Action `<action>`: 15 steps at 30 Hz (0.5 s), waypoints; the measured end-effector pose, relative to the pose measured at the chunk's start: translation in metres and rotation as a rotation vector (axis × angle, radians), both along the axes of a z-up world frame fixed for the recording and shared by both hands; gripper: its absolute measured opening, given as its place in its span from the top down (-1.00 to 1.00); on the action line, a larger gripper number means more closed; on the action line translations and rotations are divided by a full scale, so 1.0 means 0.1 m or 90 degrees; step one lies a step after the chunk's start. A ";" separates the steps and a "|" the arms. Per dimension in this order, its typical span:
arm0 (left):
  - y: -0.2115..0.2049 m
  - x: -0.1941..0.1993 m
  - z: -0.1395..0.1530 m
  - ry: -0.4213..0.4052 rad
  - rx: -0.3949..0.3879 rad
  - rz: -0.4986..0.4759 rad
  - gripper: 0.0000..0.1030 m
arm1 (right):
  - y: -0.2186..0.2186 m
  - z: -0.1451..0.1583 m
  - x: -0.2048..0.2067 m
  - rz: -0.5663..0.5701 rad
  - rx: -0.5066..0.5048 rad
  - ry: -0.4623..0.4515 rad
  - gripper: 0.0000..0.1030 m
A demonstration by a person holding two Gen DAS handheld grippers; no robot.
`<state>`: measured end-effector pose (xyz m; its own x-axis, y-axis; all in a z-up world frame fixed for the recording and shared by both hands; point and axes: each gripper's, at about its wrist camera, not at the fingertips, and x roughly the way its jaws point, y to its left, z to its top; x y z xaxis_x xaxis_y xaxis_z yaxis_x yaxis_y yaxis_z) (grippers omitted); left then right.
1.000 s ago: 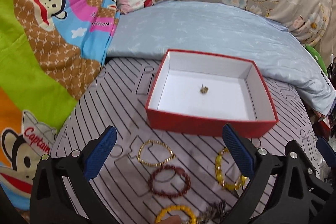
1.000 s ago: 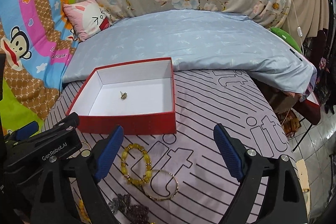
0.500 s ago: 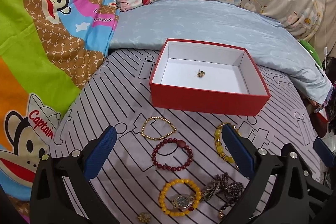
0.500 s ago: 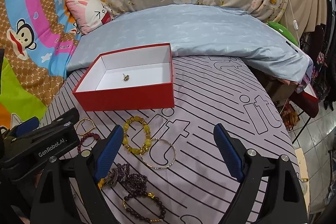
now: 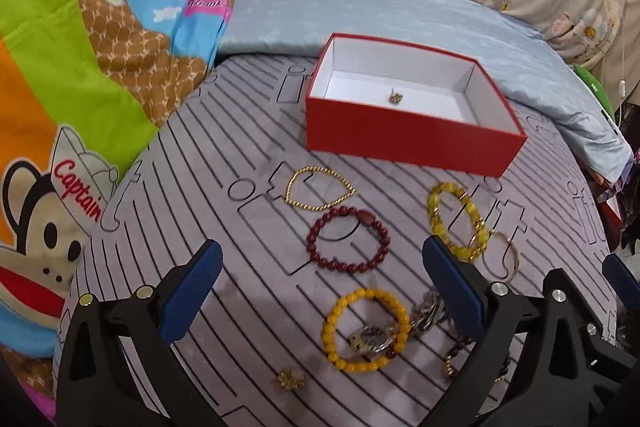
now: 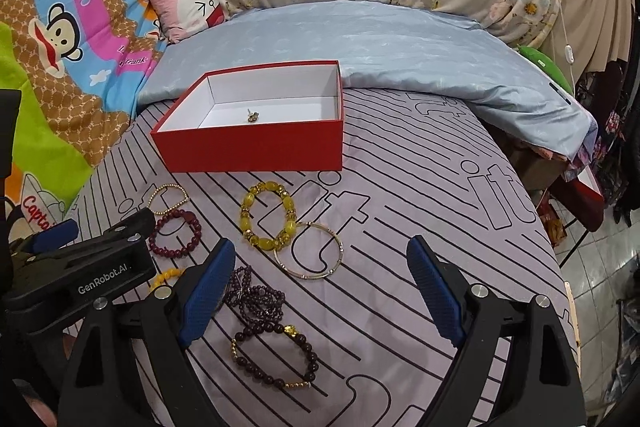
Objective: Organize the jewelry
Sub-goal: 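Move both grippers back from the red box toward the jewelry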
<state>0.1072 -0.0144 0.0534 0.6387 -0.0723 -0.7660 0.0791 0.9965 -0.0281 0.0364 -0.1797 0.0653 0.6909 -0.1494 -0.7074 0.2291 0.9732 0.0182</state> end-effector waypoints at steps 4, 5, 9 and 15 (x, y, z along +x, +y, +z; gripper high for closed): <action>0.09 -0.08 -0.06 0.001 0.007 -0.011 -0.86 | 0.01 -0.05 -0.06 0.005 -0.003 0.007 -0.63; 0.12 -0.10 -0.07 0.001 0.011 -0.008 -0.86 | 0.01 -0.06 -0.08 0.007 -0.002 0.009 -0.63; 0.22 -0.19 -0.14 -0.006 0.023 -0.005 -0.86 | 0.02 -0.14 -0.14 0.015 0.001 0.021 -0.63; 0.33 -0.26 -0.28 0.011 0.021 -0.018 -0.86 | 0.01 -0.25 -0.23 0.017 0.008 0.037 -0.62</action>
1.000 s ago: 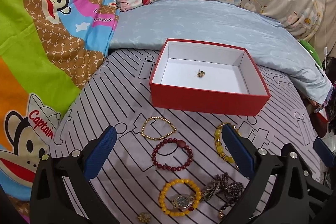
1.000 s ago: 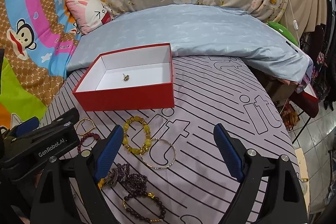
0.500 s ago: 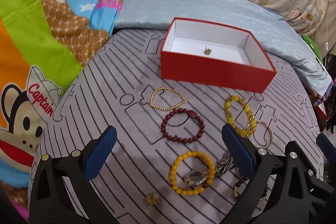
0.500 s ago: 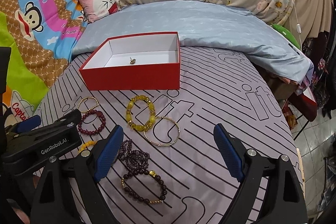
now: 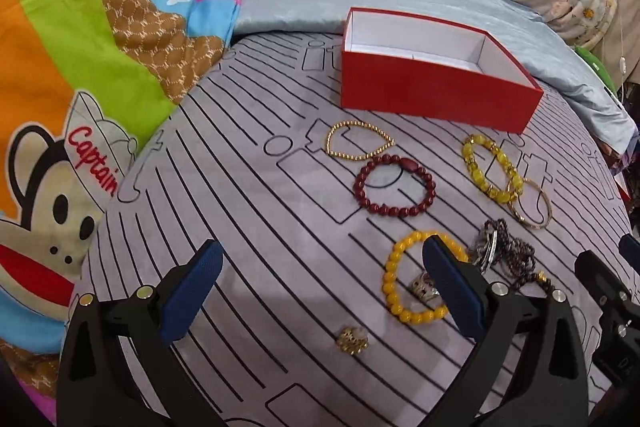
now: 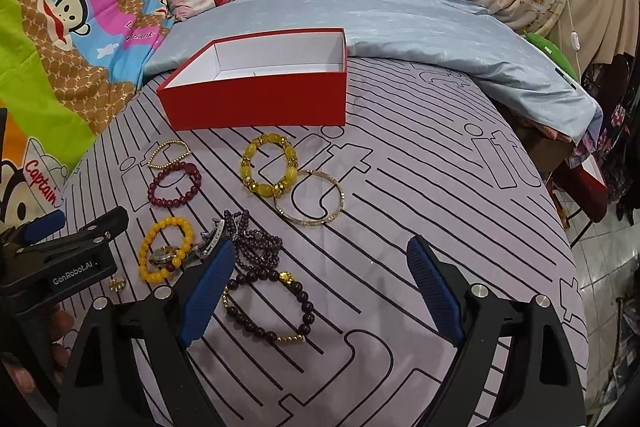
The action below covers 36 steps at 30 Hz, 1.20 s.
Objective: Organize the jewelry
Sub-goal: 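Move both grippers back from the red box toward the jewelry, then lower the left gripper onto the red bead bracelet and grasp it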
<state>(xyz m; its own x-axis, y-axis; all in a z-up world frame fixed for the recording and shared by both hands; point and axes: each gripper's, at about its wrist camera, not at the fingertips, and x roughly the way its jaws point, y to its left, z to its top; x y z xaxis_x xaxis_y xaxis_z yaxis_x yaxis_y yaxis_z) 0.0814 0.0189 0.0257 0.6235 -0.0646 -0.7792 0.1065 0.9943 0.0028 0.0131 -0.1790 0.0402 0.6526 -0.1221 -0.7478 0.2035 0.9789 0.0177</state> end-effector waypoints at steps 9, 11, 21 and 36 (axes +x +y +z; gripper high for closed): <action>0.13 0.13 -0.05 0.002 -0.013 0.022 -0.85 | -0.02 -0.09 -0.02 -0.001 0.007 0.016 -0.62; 0.13 0.20 -0.04 0.001 -0.017 0.028 -0.82 | -0.02 -0.09 0.00 0.001 0.006 0.016 -0.62; -0.11 0.55 -0.22 0.026 -0.026 0.004 -0.47 | -0.06 -0.15 0.14 -0.003 0.019 0.024 -0.62; -0.17 0.63 -0.29 0.057 -0.080 -0.048 0.85 | -0.15 -0.19 0.31 -0.011 0.037 0.028 -0.62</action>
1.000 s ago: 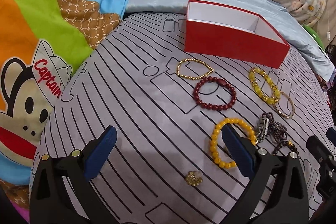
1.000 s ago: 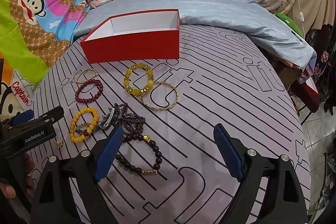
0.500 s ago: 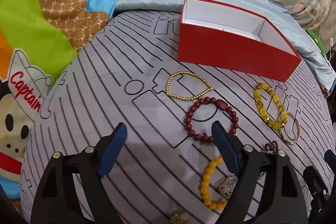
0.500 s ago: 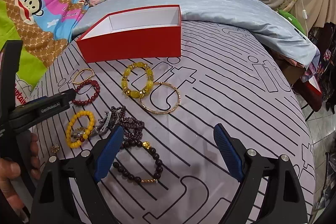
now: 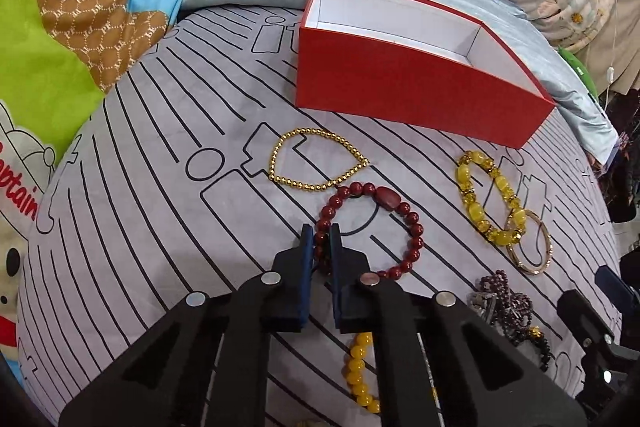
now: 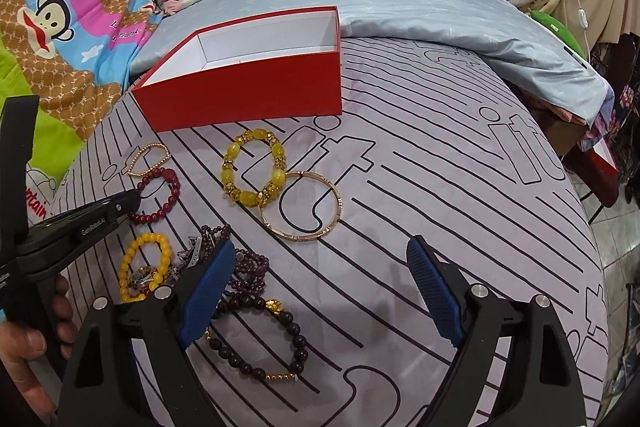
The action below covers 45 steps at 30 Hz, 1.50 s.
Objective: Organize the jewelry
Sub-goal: 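Lower the left gripper onto the red bead bracelet and grasp it, then grasp the thin gold bangle with the right gripper while the left gripper lifts the red bracelet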
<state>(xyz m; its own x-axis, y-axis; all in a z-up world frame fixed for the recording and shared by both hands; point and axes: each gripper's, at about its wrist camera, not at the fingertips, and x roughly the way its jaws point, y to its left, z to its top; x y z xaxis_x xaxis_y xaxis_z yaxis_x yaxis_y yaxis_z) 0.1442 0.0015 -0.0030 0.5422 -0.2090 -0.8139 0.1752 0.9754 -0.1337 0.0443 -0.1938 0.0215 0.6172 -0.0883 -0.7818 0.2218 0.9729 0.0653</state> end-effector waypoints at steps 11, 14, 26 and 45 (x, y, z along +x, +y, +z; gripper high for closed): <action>0.26 -0.29 0.18 -0.017 -0.015 0.005 0.85 | 0.04 0.04 -0.08 0.005 0.003 -0.007 -0.62; 0.34 -0.31 0.20 -0.021 -0.009 0.013 0.85 | 0.06 0.03 -0.11 0.007 0.004 -0.006 -0.62; 0.55 -0.40 0.09 -0.009 0.007 0.042 0.85 | 0.19 0.06 -0.24 0.032 -0.001 -0.010 -0.61; 0.57 -0.47 -0.01 0.004 0.019 0.041 0.85 | -0.13 -0.01 0.00 -0.006 0.019 -0.002 -0.11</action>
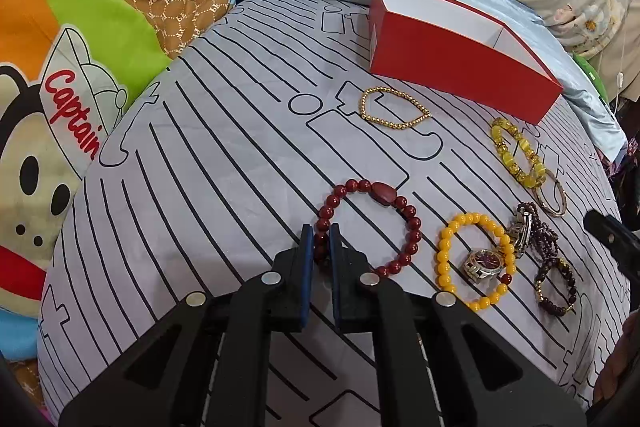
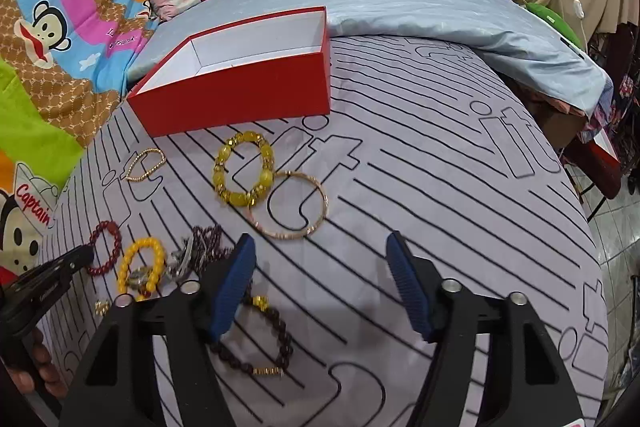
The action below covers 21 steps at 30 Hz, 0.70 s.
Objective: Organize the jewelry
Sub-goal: 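Grasp the thin gold bangle with the right gripper while the left gripper lifts the red bracelet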
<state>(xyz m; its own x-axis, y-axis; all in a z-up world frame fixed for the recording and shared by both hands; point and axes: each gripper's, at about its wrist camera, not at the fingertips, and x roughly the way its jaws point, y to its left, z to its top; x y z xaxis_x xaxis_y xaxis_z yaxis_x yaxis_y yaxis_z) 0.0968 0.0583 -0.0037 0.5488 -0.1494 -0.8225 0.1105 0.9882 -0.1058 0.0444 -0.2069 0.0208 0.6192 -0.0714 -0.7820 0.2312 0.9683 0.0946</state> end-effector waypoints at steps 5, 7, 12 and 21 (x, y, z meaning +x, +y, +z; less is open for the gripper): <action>-0.02 0.02 -0.01 0.000 0.005 -0.001 0.85 | -0.06 -0.10 0.28 -0.005 -0.004 0.013 0.21; -0.03 0.04 -0.01 -0.002 0.007 -0.003 0.85 | -0.08 -0.16 0.38 -0.006 -0.006 0.024 0.34; -0.05 0.07 -0.01 0.000 0.003 -0.006 0.85 | -0.05 -0.25 0.48 0.003 -0.034 0.035 0.87; -0.11 0.03 0.21 -0.019 -0.024 -0.024 0.85 | -0.15 -0.08 0.32 -0.002 -0.001 0.011 0.93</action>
